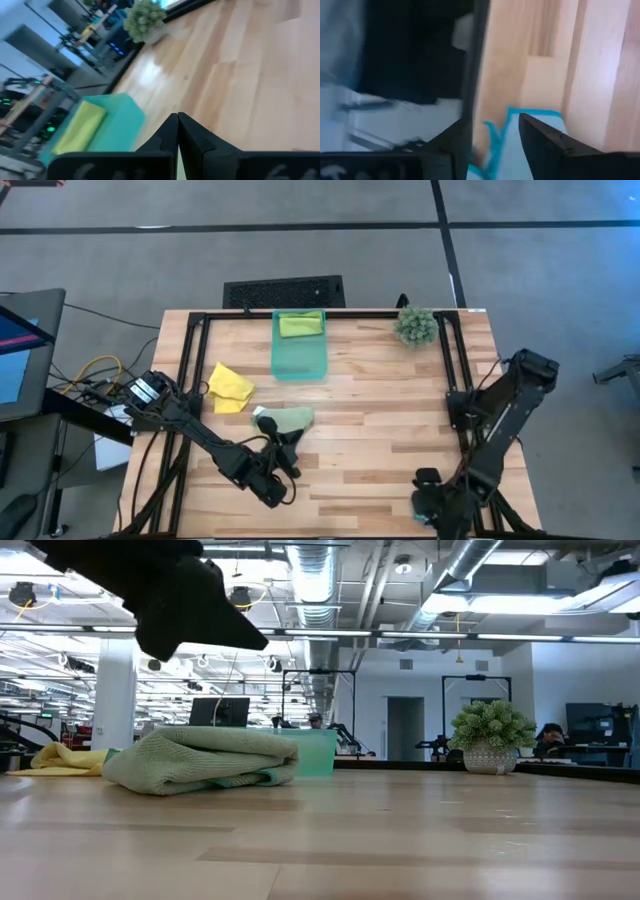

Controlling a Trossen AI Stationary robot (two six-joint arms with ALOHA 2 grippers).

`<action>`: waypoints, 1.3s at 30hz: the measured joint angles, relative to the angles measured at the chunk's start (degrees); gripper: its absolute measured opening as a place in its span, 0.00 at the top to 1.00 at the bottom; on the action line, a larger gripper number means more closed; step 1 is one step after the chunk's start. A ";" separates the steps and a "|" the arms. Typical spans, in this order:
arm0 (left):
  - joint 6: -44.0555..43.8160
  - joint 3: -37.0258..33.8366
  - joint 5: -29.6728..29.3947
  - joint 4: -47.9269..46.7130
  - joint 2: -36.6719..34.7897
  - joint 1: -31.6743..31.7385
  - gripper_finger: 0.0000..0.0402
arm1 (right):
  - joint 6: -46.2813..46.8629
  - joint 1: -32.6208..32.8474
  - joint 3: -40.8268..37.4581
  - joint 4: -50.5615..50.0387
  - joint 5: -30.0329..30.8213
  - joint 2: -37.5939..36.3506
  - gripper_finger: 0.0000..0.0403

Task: Fold microfiber towels
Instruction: Fold the blue microfiber cloth

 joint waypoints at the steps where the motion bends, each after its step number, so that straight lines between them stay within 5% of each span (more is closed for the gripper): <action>1: -0.01 -0.01 0.64 0.47 0.00 -0.01 1.00 | -1.08 0.56 0.11 -0.06 -0.21 1.47 0.55; 7: 0.00 -0.03 2.54 4.30 0.00 -0.01 1.00 | -8.13 0.80 5.66 -2.19 -1.41 12.81 0.61; 14: 0.01 -0.03 2.77 6.02 0.00 -0.01 1.00 | -9.36 0.76 14.29 -21.22 -5.18 23.16 0.72; 20: -0.25 -0.03 3.72 6.07 0.24 -0.14 1.00 | -14.37 -0.75 15.57 -26.38 -4.81 24.28 0.93; 24: -0.32 -0.03 6.50 6.30 0.24 -0.53 1.00 | -17.08 -3.06 15.11 -27.59 4.01 19.63 0.96; 37: 2.34 -0.03 6.70 6.27 0.24 -2.11 1.00 | -26.51 -10.65 15.26 -25.66 50.07 -0.68 0.97; 39: 3.25 -0.03 6.69 6.23 0.24 -2.08 1.00 | -26.48 -10.75 15.26 -23.82 53.46 -2.40 0.94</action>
